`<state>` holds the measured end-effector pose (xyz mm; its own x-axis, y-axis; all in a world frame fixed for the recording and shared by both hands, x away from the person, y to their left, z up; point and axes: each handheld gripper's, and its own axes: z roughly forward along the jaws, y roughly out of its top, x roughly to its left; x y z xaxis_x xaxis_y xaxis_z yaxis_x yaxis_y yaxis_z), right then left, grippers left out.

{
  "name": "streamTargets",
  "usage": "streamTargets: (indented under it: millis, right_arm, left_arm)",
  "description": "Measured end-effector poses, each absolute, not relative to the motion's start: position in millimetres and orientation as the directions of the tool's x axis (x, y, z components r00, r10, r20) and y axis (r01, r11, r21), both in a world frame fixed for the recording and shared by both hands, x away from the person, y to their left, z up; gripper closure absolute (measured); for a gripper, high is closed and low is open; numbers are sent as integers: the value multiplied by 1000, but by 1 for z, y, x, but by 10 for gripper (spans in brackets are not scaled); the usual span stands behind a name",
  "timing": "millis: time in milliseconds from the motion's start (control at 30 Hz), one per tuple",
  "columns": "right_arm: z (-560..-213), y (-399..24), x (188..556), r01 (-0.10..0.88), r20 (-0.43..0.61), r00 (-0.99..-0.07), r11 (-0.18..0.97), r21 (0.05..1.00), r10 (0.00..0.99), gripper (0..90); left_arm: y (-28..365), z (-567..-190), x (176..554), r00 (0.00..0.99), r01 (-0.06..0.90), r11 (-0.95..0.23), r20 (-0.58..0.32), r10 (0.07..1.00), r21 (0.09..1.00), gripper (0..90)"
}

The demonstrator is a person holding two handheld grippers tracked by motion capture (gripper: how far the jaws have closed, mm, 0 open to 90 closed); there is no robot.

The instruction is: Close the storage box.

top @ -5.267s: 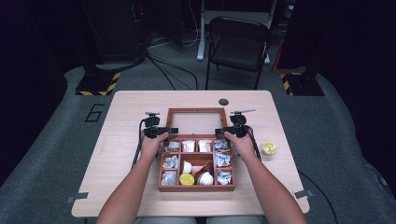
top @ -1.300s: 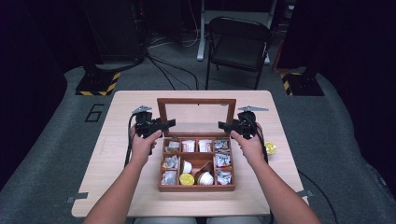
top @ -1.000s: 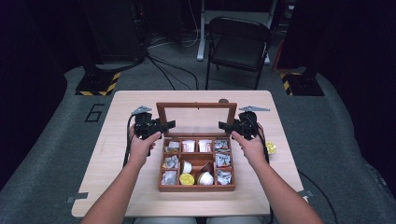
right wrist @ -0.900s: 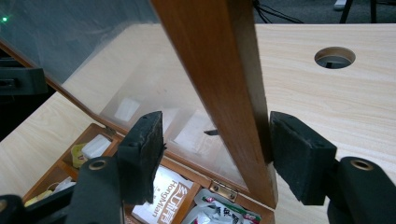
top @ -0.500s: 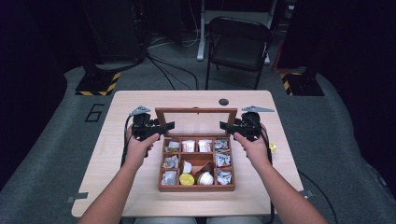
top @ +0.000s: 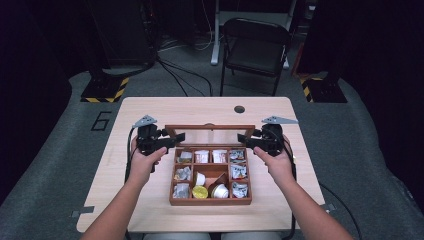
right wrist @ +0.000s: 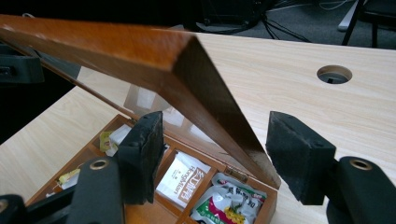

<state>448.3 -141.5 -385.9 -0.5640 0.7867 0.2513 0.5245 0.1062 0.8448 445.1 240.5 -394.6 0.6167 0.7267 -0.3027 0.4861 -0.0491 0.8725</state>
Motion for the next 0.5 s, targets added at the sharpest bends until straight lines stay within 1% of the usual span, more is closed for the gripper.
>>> streamTargets:
  millis: [267,400,500]
  right_arm:
    - [-380,-148,434,512,256,-574,97,853,778,366]
    - [-378,-153,428,505,252,-581,100,857,774,396]
    - [-376,-154,425,504,251,-586,104,857,771,401]
  left_arm:
    - [246,-387,431,627,465,-63,-279,727,883,336]
    - [247,-385,426,638,457,-65,-275,719,887,359]
    - [249,-384,421,640,455,-68,-273,719,888,368]
